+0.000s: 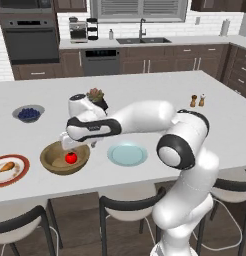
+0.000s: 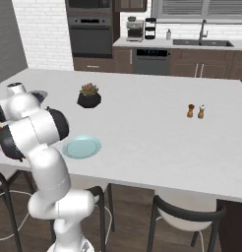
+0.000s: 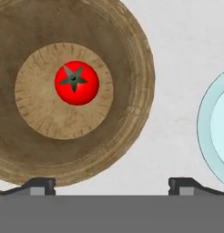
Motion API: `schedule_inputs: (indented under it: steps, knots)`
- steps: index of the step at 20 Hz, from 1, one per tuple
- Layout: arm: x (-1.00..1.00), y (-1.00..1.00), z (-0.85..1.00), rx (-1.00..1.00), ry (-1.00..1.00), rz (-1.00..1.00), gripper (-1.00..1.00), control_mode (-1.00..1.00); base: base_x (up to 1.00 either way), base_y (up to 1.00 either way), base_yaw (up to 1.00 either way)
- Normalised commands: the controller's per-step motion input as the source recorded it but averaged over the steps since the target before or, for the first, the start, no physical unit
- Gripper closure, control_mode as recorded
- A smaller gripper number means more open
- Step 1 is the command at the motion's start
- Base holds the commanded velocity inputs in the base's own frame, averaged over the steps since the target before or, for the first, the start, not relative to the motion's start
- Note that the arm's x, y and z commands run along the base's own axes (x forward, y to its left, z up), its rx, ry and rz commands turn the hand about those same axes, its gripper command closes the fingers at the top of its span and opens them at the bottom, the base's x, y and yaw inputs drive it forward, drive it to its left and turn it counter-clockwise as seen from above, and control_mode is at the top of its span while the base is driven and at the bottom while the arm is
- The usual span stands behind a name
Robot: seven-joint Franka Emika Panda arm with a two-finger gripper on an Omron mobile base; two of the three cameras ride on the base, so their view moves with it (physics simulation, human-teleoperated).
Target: Pick the chicken drumstick and tomato from their plates and place them in the bowl. Then put the bowl in the fridge.
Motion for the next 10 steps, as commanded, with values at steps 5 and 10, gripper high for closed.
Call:
schedule_inputs:
  steps: [5, 10]
  knots:
    - [-0.69, -0.96, 0.03, 0.01, 0.00, -0.01, -1.00, -1.00, 0.00, 0.00, 0.00]
    - [-0.41, -0.92, 0.09, 0.07, 0.02, 0.00, -1.00, -1.00, 0.00, 0.00, 0.00]
